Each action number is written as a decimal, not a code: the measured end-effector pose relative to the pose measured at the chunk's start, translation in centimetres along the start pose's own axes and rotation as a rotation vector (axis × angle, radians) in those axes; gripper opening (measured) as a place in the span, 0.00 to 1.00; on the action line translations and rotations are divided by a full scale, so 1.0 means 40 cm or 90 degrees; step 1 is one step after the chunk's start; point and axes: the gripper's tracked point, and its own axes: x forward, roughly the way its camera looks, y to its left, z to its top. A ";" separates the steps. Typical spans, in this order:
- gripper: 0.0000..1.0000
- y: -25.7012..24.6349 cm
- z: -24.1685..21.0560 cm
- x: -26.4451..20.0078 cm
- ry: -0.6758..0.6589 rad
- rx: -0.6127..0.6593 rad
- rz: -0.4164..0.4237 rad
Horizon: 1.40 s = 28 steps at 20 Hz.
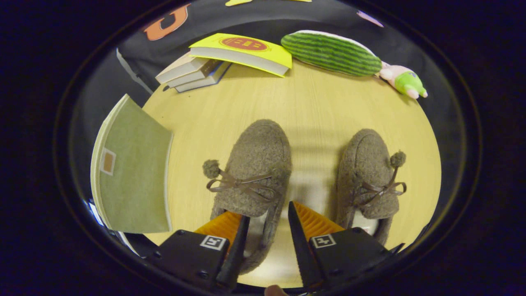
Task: Open the storage box then place both shoes into the box .Put the left shoe in first, then the right shoe, with the right side of both shoes facing outward in a uniform manner.
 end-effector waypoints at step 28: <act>0.06 0.578 0.154 -0.505 -0.105 0.145 0.266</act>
